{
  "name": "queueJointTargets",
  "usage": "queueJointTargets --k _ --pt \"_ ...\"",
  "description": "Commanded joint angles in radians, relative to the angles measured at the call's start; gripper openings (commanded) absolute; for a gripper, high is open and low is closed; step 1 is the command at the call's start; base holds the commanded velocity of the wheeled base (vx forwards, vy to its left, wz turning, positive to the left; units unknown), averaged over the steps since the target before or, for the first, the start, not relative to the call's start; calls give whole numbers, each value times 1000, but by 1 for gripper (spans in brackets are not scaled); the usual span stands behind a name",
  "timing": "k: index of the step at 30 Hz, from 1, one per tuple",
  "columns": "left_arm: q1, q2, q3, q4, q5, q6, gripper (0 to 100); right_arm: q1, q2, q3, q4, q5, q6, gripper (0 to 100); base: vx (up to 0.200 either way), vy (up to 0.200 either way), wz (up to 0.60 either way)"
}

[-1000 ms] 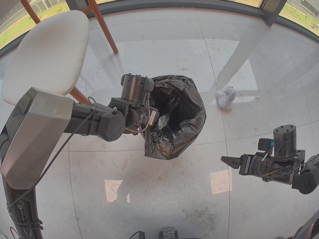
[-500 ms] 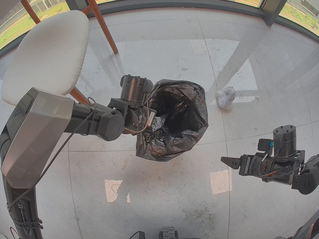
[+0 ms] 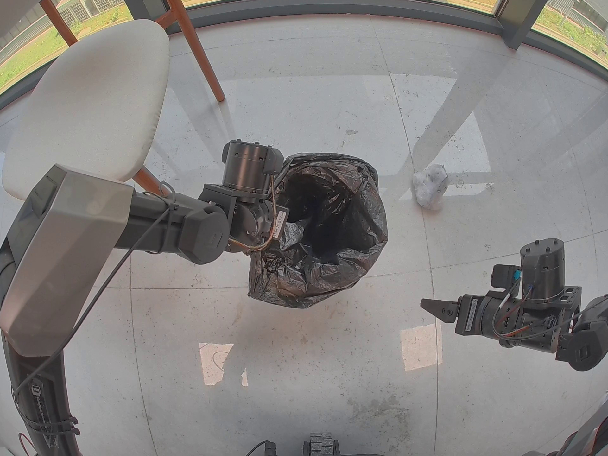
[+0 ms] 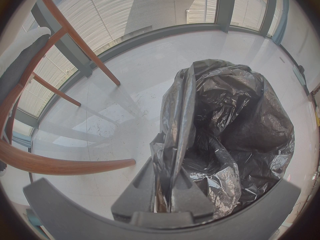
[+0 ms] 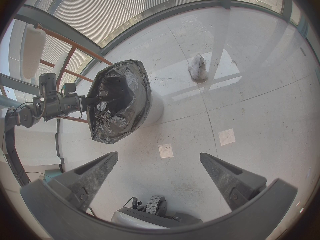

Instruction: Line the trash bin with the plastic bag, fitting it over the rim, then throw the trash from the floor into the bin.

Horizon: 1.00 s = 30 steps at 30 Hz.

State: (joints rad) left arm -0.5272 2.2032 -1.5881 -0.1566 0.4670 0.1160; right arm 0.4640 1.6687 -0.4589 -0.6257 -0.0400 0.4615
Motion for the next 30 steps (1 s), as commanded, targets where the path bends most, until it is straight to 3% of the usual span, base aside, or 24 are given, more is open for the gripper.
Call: queueJointTargets --k 1,4,12,13,27,28,30 --pt "0 -5 -27 48 19 -19 0 -1 -3 0 0 -1 0 100 0 0 0" --pt "0 3 -64 71 22 -59 0 -1 -1 2 0 -1 0 100 0 0 0" --pt "1 6 -73 74 18 -62 0 2 -1 2 1 -1 -1 100 0 0 0" --pt "1 7 -76 71 18 -64 100 2 -1 2 1 -1 0 100 0 0 0" --pt "13 0 -95 69 22 -67 100 5 2 2 1 -1 -1 100 0 0 0" --pt "21 0 -95 69 22 -67 0 5 2 2 1 -1 -1 100 0 0 0" --pt "32 0 -95 69 22 -65 0 5 2 2 1 -1 -1 100 0 0 0"
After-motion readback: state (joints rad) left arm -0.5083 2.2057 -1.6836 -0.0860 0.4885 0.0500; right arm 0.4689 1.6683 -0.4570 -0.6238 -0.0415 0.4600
